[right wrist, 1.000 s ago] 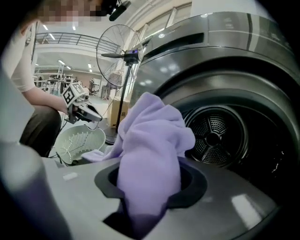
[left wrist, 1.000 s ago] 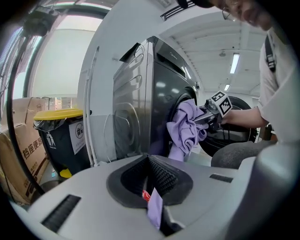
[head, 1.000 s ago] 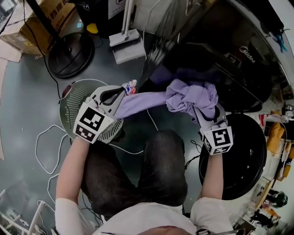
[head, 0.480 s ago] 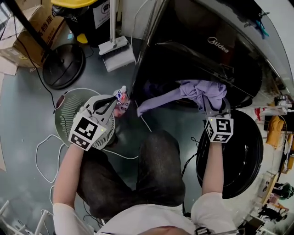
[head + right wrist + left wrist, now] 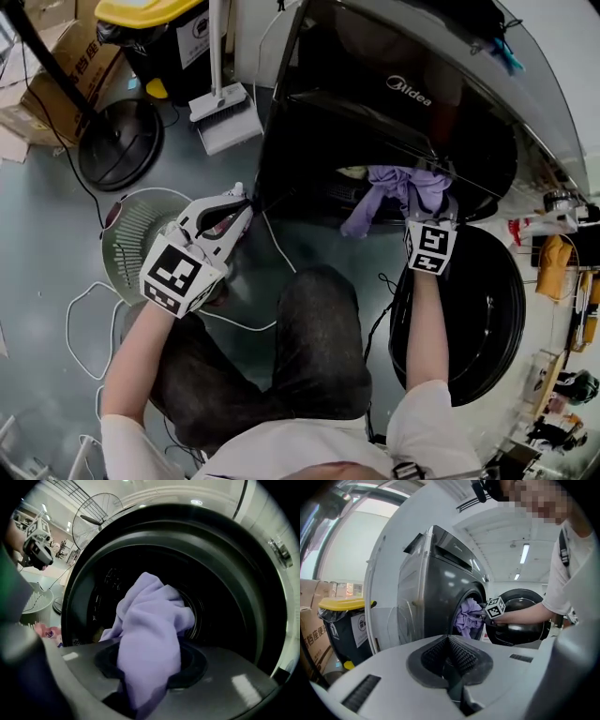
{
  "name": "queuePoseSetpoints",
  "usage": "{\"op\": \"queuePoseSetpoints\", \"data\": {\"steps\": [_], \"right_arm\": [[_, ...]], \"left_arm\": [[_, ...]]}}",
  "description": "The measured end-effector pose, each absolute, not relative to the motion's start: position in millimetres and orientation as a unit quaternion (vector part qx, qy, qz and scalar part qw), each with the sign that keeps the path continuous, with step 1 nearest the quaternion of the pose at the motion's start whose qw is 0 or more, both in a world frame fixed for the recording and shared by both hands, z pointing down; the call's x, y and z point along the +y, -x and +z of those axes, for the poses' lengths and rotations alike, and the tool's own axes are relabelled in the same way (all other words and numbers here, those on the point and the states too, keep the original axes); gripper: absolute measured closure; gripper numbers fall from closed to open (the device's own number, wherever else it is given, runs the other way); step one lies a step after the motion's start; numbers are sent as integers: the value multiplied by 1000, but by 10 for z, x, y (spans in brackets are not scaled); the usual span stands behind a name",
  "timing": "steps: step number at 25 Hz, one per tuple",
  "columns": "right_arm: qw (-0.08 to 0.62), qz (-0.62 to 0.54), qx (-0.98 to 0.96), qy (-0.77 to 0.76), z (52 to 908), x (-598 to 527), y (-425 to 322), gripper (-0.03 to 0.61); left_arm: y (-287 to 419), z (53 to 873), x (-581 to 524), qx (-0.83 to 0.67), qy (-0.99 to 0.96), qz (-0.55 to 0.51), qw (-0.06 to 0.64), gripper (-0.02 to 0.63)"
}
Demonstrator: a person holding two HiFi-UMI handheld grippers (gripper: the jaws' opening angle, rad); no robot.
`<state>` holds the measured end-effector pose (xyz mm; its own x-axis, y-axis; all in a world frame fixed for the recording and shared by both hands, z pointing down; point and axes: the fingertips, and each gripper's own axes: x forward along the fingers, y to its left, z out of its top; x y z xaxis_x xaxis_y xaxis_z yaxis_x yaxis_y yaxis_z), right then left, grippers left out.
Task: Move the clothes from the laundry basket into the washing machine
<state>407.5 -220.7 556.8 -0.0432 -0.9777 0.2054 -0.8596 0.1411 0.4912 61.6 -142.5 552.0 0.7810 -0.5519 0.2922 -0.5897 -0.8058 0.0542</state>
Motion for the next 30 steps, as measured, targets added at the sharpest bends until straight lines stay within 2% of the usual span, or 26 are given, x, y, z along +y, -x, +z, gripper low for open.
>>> {"op": "queuePoseSetpoints", "data": {"steps": [15, 20, 21, 23, 24, 30], "right_arm": [[244, -116, -696, -665, 5894, -2326, -4208, 380], [263, -145, -669, -679, 5922, -2517, -4215, 344], [275, -138, -666, -679, 6001, -2598, -4230, 321], [303, -90, -676, -666, 6252, -2736, -4228, 145], [314, -71, -682, -657, 6343, -2763, -4209, 105], [315, -65, -701, -636, 6358, -2630, -4089, 97]], "left_arm": [[-1357, 5661, -1351, -254, -956, 136, 60, 607], [-1354, 5761, -1333, -250, -956, 139, 69, 607], [-1349, 5749, -1348, -251, -956, 135, 73, 607], [-1331, 5719, -1373, -256, -955, 129, 78, 607], [-1320, 5714, -1376, -258, -955, 128, 78, 607], [-1253, 5760, -1373, -262, -952, 138, 79, 607]]}}
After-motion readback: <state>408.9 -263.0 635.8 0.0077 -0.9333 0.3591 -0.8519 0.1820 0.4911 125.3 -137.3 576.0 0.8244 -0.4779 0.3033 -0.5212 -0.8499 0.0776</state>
